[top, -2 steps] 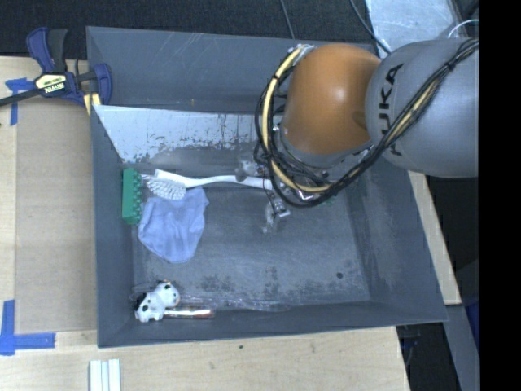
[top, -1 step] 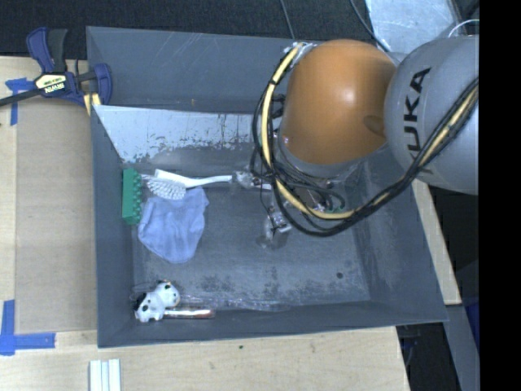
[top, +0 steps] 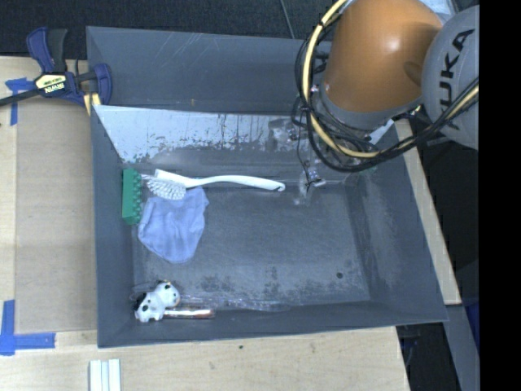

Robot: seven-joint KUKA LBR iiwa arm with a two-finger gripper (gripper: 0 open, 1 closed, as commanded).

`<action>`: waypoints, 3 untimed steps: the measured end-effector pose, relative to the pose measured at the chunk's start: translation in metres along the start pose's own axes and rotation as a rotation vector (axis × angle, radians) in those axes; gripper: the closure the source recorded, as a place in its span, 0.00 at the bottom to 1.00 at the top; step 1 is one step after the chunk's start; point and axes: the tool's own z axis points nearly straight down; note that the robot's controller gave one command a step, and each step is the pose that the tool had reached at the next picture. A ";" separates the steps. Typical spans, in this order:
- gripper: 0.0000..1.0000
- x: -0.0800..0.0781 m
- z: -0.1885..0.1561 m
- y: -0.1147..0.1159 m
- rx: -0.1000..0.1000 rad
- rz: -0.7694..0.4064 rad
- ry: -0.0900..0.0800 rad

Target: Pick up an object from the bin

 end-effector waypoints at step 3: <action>0.00 0.011 0.012 0.062 -0.005 0.295 0.005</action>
Offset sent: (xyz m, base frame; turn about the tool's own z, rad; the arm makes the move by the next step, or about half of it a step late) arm 0.0014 0.0211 -0.0338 -0.1860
